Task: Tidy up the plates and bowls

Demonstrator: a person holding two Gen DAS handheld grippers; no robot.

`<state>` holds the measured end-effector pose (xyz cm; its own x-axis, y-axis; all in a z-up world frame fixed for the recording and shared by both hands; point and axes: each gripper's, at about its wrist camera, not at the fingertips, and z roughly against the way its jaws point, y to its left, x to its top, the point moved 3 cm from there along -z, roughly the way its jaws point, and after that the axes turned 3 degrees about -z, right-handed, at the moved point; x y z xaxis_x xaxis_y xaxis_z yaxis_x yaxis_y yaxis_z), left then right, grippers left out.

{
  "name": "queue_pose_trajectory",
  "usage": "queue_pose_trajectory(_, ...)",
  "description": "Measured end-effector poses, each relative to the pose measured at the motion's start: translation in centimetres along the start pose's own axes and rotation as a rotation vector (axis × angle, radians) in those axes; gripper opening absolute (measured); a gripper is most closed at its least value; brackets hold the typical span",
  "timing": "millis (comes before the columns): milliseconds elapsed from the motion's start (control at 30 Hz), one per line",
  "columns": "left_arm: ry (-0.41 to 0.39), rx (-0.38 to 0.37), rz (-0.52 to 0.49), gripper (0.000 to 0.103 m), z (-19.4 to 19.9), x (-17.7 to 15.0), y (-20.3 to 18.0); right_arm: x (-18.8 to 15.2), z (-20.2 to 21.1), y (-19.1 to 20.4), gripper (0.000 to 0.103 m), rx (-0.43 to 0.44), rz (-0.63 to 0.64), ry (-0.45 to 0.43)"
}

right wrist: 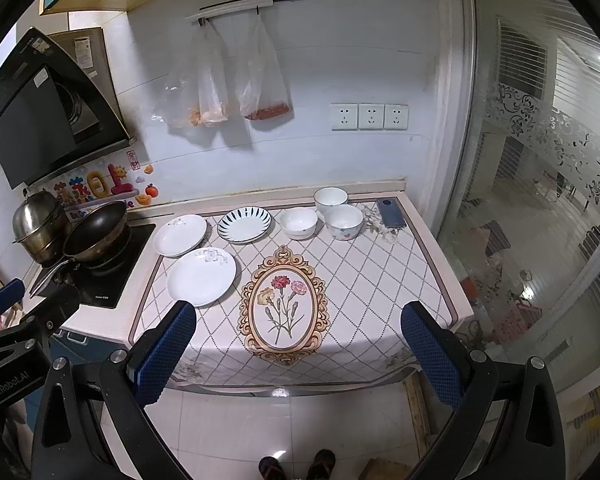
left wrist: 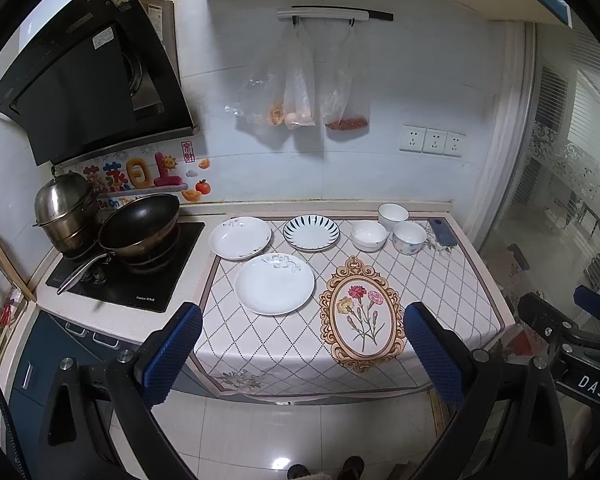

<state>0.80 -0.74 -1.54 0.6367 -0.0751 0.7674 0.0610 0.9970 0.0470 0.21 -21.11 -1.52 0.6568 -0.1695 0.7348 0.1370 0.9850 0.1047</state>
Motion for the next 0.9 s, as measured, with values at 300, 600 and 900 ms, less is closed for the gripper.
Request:
queue_pose_trajectory(300, 0.000, 0.000, 0.001, 0.103, 0.0, 0.0, 0.0, -0.1, 0.3, 0.0, 0.103, 0.000, -0.001, -0.004)
queue_pose_trajectory(600, -0.005, 0.000, 0.002, 0.103, 0.3, -0.1, 0.2, -0.2, 0.6, 0.1, 0.103, 0.002, -0.001, -0.008)
queue_pose_trajectory(900, -0.011, 0.001, 0.003, 0.103, 0.5, -0.2, 0.3, -0.1, 1.3, 0.3, 0.103, 0.000, -0.007, -0.015)
